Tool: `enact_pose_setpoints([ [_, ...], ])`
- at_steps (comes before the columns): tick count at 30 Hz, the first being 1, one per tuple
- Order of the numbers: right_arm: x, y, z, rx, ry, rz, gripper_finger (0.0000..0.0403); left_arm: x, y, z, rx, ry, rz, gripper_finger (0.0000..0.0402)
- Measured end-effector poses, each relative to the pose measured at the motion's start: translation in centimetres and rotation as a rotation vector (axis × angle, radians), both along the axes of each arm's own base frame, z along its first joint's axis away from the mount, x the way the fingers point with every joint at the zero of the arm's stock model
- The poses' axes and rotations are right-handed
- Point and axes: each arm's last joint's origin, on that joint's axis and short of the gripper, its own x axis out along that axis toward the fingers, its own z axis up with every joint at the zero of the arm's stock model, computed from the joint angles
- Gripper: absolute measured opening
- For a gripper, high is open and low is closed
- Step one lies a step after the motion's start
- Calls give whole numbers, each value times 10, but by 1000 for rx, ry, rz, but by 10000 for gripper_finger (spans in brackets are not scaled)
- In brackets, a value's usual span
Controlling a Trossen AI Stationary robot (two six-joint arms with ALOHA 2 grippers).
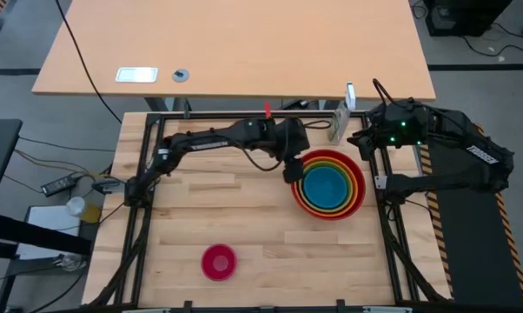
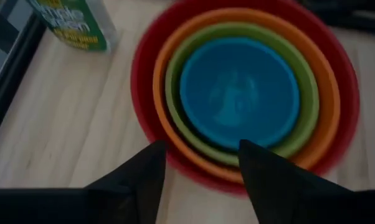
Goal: Nest bowls inside each other
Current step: Stack the red bowl on top of the blue bowl
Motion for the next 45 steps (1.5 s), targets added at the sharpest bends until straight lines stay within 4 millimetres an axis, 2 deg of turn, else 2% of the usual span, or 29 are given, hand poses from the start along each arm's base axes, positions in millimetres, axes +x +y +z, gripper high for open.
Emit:
enact_pose_setpoints([
  [6, 0, 0, 0, 1, 1, 0, 156, -41, -26, -2, 19, 16, -33, 169],
  [9, 2, 0, -1, 2, 6, 8, 156, -76, -52, 0, 22, -57, -87, 159],
  [12, 5, -1, -2, -2, 20, 25, 156, -120, -83, -5, -23, -78, -128, 156],
  [15, 11, -3, -4, -8, 40, 39, 156, -160, -109, -22, -200, -21, -73, 156],
  [17, 15, -4, -5, -10, 54, 56, 156, -179, -124, -38, -331, 42, -31, 156],
  [21, 26, -7, -10, -10, 96, 84, 156, -202, -157, -70, -477, 160, 28, 156],
  [24, 34, -9, -13, 1, 121, 115, 156, -212, -178, -85, -540, 244, 88, 156],
  [28, 41, -10, -16, 3, 144, 140, 156, -219, -195, -100, -509, 300, 147, 156],
  [33, 46, -11, -16, -7, 127, 159, 156, -217, -200, -114, -471, 351, 188, 156],
  [42, 47, -11, -15, 1, 107, 176, 156, -208, -208, -150, -389, 476, 146, 155],
  [45, 47, -11, -15, 1, 107, 176, 156, -206, -208, -155, -367, 489, 124, 137],
])
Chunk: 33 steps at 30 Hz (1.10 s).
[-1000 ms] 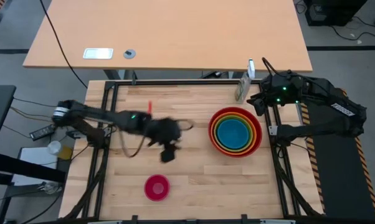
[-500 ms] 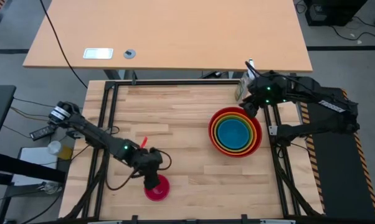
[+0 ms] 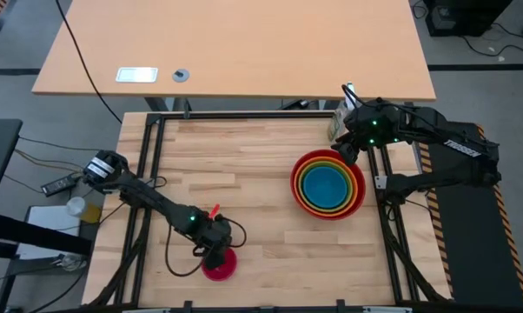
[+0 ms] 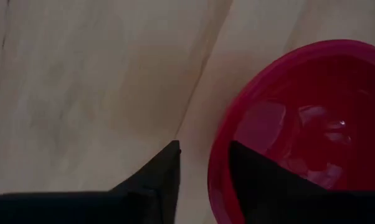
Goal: Nest bowls inside each other
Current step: Stack the red bowl on top of the blue bowl
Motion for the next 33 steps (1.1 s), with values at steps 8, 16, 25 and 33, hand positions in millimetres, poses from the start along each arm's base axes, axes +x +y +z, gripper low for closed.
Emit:
enact_pose_setpoints([
  [8, 0, 0, 0, -6, 1, 7, 156, 5, 13, 9, -43, -16, 43, 17],
  [16, 0, 0, 0, -7, 3, 7, 156, 49, 96, 78, -111, -343, 178, 11],
  [25, -1, 0, 0, 0, 4, -3, 155, 143, 205, 138, 32, -392, 99, 11],
  [33, -12, 2, 6, -38, -26, -50, 155, 215, 244, 133, 35, -469, 71, 11],
])
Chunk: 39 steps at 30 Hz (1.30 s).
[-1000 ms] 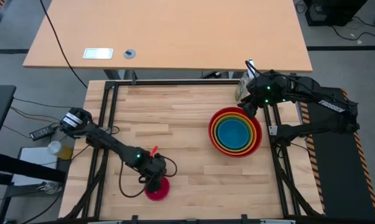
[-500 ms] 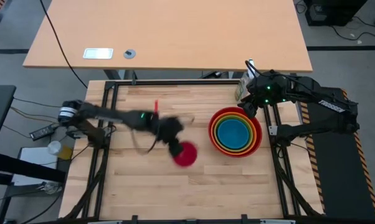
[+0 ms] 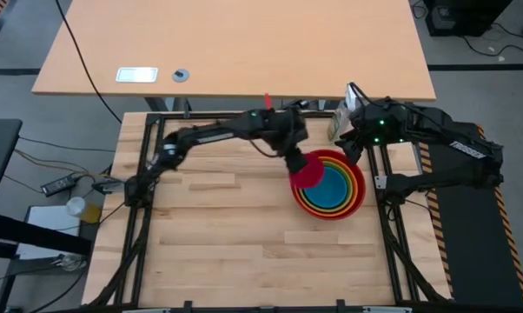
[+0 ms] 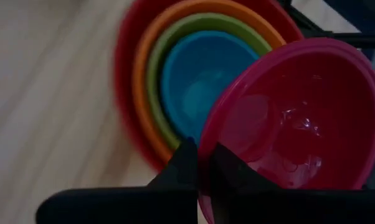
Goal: Nest bowls inside each other
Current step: Stack the red bowl on top of the blue bowl, then return to Home Position
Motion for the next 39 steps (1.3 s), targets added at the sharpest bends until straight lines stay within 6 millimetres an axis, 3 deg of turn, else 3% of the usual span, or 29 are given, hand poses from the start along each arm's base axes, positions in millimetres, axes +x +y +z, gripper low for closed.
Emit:
enact_pose_setpoints([
  [3, -6, 1, 3, -14, -21, -27, 155, 22, -3, -22, -27, -37, -17, 24],
  [6, -10, 2, 5, -12, -36, -43, 155, 34, -10, -37, -38, -81, -31, 71],
  [12, -15, 4, 4, -3, -23, -50, 155, 28, -14, -29, -12, -61, -81, 199],
  [15, -16, 4, 6, -17, -34, -62, 155, 15, -13, -16, 74, -17, -103, 230],
  [20, -27, 6, 12, -68, -134, -87, 155, 0, -26, 14, 244, -42, -176, 217],
  [23, -34, 8, 0, -45, -186, -108, 155, -3, -36, 26, 290, -79, -228, 193],
  [26, -38, 10, -20, 11, -229, -124, 155, -2, -46, 23, 316, -70, -272, 171],
  [32, -44, 16, -47, 41, -428, -107, 155, 0, -80, -5, 317, -94, -341, 139],
  [35, -49, 19, -53, 29, -559, -91, 154, -16, -92, -5, 324, -157, -295, 127],
  [39, -52, 20, -69, 11, -649, -82, 151, -59, -95, 6, 349, -257, -177, 117],
])
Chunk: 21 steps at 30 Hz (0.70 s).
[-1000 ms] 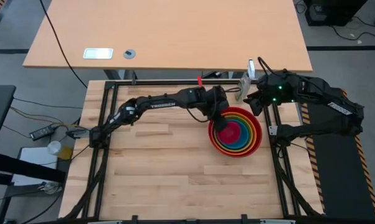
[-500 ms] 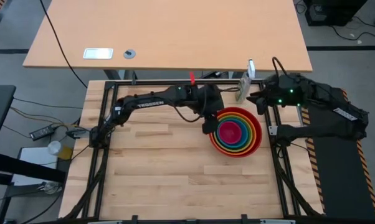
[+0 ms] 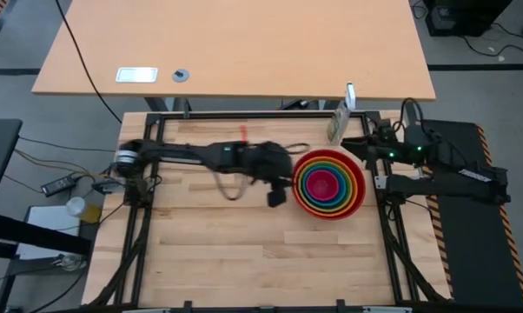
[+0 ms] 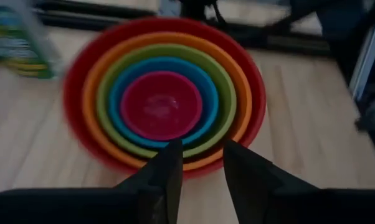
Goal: Nest bowls inside each other
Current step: Return to Home Position
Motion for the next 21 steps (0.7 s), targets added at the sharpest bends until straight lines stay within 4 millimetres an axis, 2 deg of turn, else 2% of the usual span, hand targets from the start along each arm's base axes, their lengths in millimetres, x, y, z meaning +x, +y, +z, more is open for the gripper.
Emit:
enact_pose_setpoints([
  [4, -3, 1, -14, -22, -62, 0, 149, -51, 6, -1, -78, -88, 90, 116],
  [9, -13, 2, -27, -51, -86, -17, 148, -113, 18, -14, -186, -219, 194, 115],
  [15, -29, 4, -40, -77, -147, -33, 148, -178, 29, -39, -300, -436, 319, 112],
  [21, -40, 7, -58, -53, -250, -32, 145, -222, 26, -82, -389, -561, 422, 81],
])
